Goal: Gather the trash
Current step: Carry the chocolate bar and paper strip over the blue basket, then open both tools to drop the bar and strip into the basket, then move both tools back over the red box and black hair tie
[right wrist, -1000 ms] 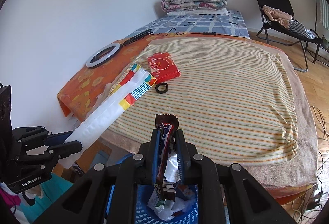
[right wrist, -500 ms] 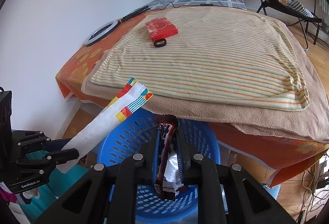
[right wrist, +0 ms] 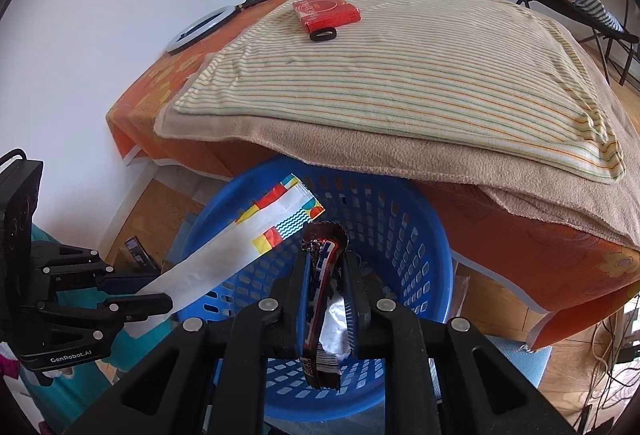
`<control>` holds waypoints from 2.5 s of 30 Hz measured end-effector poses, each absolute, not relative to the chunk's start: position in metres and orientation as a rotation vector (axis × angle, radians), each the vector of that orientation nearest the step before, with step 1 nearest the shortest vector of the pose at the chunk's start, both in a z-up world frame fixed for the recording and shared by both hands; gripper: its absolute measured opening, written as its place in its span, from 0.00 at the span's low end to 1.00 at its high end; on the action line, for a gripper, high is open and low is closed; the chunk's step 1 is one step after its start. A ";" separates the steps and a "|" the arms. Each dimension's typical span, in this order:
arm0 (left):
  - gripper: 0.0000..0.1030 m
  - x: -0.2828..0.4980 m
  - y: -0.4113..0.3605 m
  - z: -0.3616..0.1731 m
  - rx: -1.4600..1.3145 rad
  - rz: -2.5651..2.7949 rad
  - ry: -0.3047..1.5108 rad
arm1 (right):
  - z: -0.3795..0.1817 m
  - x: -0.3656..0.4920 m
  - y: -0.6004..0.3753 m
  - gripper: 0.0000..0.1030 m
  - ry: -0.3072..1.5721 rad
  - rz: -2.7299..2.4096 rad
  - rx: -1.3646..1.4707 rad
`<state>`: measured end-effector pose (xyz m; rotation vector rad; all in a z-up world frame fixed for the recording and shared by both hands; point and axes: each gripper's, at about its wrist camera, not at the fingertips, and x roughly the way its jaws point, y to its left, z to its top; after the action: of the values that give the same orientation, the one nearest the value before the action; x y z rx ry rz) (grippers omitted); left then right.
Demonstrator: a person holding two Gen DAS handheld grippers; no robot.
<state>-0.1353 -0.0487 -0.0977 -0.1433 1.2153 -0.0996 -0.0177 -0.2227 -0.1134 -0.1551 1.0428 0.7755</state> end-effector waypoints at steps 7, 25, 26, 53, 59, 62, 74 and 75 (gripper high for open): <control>0.16 -0.124 -0.045 -0.103 -0.183 -0.095 1.230 | -0.126 -0.016 -0.220 0.14 1.075 0.770 -0.163; 0.30 -0.102 -0.048 -0.109 -0.181 -0.054 1.224 | -0.144 -0.012 -0.214 0.44 1.129 0.754 -0.184; 0.36 -0.102 -0.048 -0.109 -0.179 -0.050 1.221 | -0.145 -0.011 -0.214 0.49 1.131 0.751 -0.185; 0.75 -0.098 -0.035 -0.106 -0.194 0.039 1.196 | -0.145 -0.009 -0.210 0.96 1.116 0.627 -0.285; 0.75 -0.091 -0.030 -0.092 -0.208 0.045 1.163 | -0.141 -0.007 -0.210 0.97 1.115 0.613 -0.287; 0.75 -0.084 -0.026 -0.084 -0.220 0.049 1.144 | -0.137 -0.007 -0.211 0.97 1.113 0.622 -0.276; 0.75 -0.034 0.013 -0.040 -0.257 0.085 1.050 | -0.096 0.005 -0.208 0.97 1.003 0.691 -0.197; 0.75 -0.028 0.017 -0.034 -0.255 0.089 1.036 | -0.091 0.009 -0.208 0.97 0.990 0.700 -0.180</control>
<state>-0.0284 0.0166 -0.0345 -0.2550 1.0358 0.0890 0.0086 -0.2080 -0.0914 -0.1805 0.9896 0.6996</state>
